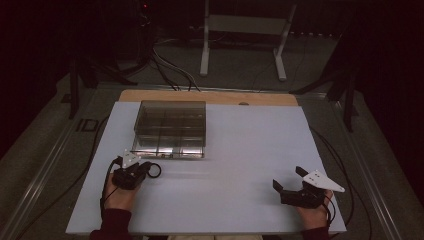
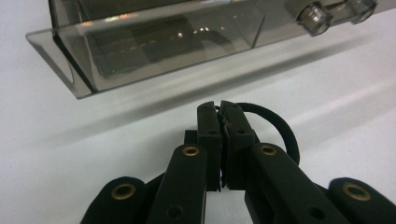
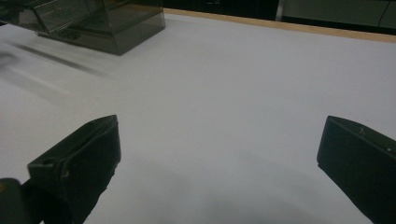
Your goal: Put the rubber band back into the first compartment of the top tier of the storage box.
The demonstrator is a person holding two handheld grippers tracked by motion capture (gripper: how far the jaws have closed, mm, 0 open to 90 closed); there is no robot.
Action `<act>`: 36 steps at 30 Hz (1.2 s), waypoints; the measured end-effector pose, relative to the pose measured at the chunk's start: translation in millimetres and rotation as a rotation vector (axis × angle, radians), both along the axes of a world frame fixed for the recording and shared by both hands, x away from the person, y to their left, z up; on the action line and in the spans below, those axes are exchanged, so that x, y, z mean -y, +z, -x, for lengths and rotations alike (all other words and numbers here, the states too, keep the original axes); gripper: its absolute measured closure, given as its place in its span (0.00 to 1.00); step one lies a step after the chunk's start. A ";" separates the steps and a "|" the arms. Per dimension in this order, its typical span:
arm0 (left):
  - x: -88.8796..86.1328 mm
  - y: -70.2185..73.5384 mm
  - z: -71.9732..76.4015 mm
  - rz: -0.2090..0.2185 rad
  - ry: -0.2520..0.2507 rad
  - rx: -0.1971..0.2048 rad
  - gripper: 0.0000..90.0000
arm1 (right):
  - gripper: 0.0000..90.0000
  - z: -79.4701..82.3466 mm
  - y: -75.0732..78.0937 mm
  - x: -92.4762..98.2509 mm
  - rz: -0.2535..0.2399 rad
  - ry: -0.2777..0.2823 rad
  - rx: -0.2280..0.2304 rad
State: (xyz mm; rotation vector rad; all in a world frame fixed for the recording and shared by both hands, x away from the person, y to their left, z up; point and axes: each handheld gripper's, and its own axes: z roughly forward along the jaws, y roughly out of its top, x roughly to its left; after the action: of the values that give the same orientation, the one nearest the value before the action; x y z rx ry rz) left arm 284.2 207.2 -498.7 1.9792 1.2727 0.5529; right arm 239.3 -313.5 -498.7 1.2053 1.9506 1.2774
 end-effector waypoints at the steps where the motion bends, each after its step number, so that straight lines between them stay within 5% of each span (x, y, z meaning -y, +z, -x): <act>1: 0.5 0.7 0.3 0.000 -0.001 0.001 0.99 | 0.00 0.0 0.0 0.1 0.000 0.000 0.000; 36: 8.9 27.3 3.2 -0.002 -0.003 0.051 0.99 | 0.00 -0.3 -0.4 -0.4 0.001 0.000 -0.004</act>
State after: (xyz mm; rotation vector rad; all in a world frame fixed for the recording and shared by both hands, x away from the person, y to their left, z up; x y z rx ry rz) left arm 281.0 198.3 -471.4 1.9554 1.2386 0.5997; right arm 239.5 -313.1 -499.1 1.2087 1.9537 1.2742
